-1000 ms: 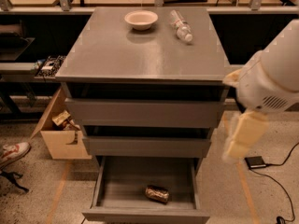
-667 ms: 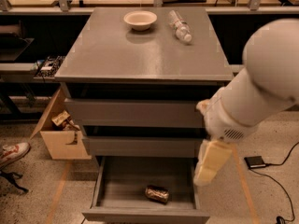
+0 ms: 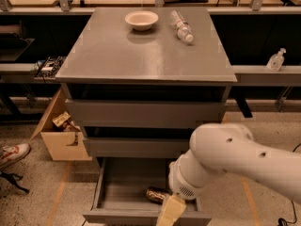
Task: Pick orange can from bottom drawer and place on counter
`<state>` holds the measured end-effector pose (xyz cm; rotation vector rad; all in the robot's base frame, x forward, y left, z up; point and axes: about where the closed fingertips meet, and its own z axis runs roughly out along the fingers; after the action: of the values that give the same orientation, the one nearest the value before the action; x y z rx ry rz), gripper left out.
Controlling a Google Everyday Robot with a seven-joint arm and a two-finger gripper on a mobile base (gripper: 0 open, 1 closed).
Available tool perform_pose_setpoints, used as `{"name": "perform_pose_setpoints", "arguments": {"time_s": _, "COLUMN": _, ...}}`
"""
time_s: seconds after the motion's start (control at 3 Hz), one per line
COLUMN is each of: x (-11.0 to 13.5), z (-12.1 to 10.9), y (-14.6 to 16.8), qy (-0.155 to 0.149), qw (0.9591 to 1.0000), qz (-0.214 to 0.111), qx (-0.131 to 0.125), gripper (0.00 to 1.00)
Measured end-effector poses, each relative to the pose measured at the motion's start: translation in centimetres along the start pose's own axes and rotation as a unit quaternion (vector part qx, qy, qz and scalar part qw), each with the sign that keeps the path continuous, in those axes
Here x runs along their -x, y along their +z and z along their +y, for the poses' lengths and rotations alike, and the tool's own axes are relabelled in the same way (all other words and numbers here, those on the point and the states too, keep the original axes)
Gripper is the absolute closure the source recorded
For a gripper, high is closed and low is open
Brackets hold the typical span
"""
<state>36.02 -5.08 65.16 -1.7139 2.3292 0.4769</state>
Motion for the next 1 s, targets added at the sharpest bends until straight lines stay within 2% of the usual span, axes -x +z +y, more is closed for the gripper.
{"name": "perform_pose_setpoints", "arguments": {"time_s": 0.33, "x": -0.9, "z": 0.0, "y": 2.7, "qy": 0.02, "qw": 0.9997, "qz": -0.012, "qx": 0.0, "gripper": 0.0}}
{"name": "perform_pose_setpoints", "arguments": {"time_s": 0.67, "x": -0.7, "z": -0.3, "y": 2.7, "qy": 0.019, "qw": 0.9997, "qz": -0.014, "qx": -0.003, "gripper": 0.0}}
{"name": "perform_pose_setpoints", "arguments": {"time_s": 1.0, "x": -1.1, "z": -1.8, "y": 5.2, "qy": 0.03, "qw": 0.9994, "qz": -0.02, "qx": 0.002, "gripper": 0.0}}
